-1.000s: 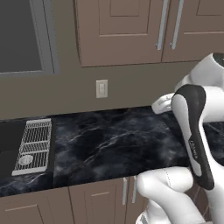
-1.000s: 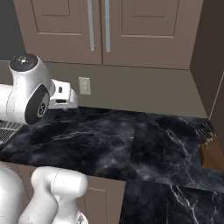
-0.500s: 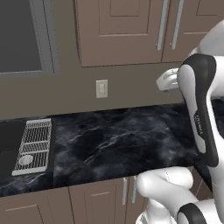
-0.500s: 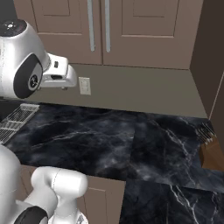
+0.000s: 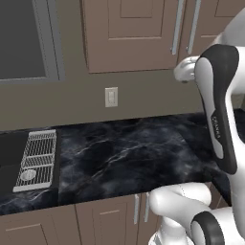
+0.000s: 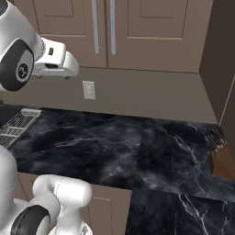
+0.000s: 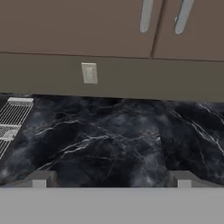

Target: Open the cabinet. Pick the soap dispenser and place it next to the sink. Then close the cabinet.

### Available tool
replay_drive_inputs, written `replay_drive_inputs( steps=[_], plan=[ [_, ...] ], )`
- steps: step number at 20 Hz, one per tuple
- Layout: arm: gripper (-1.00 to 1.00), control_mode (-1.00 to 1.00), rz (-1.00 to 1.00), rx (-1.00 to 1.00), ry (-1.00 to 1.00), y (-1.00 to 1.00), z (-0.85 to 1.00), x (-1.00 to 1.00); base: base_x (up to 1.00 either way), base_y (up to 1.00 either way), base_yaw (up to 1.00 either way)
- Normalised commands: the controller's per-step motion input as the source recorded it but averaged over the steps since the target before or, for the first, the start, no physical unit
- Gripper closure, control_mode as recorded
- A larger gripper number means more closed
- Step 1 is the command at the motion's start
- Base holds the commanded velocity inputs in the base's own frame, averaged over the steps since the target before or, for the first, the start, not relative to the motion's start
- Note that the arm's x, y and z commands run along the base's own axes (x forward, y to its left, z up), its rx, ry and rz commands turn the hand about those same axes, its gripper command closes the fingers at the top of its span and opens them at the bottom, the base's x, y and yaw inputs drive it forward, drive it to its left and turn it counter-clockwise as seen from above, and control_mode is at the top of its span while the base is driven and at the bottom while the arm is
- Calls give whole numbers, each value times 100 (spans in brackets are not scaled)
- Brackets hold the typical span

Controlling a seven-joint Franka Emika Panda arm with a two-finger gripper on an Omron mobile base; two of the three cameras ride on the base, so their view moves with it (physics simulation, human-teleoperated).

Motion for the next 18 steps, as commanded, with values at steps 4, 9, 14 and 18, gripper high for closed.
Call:
replay_drive_inputs(
  steps=[4,9,14,18],
  plan=[
    [-100,-100,-12,4,-24,0,28,10,0,0,0],
    [-100,-100,-8,2,-18,0,1,31,0,0,0],
    [-100,-100,-3,2,-1,0,1,31,0,0,0],
    [-100,-100,-3,16,-11,-5,7,40,0,0,0]
  ],
)
